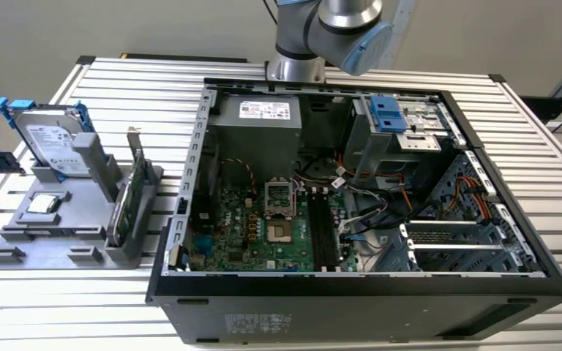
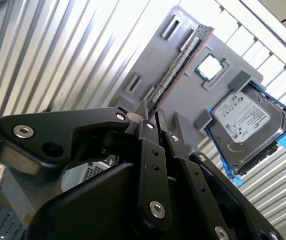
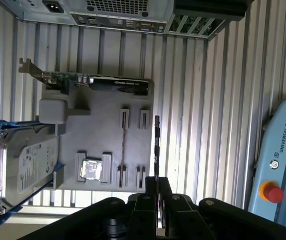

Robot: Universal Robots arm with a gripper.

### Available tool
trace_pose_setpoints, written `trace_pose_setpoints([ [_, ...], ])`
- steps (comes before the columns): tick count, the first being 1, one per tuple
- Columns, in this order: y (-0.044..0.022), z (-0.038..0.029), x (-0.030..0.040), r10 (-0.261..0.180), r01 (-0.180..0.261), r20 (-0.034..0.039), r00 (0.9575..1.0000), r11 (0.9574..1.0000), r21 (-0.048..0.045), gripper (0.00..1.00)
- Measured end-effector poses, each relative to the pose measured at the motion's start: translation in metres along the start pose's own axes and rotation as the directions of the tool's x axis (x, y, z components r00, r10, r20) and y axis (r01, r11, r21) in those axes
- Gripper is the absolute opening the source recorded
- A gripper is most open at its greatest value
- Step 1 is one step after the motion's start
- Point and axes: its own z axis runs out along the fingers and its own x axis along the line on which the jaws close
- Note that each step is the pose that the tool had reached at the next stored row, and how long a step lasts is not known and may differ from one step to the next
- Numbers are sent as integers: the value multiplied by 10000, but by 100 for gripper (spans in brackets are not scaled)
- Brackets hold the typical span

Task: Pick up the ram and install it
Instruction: 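Pick up the ram and move it above insertion slot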

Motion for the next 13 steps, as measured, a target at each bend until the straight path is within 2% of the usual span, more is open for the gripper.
trace_pose_setpoints([
  [13, 1, -45, -3, 0, 0, 0, 10000, 10000, 0, 0],
])
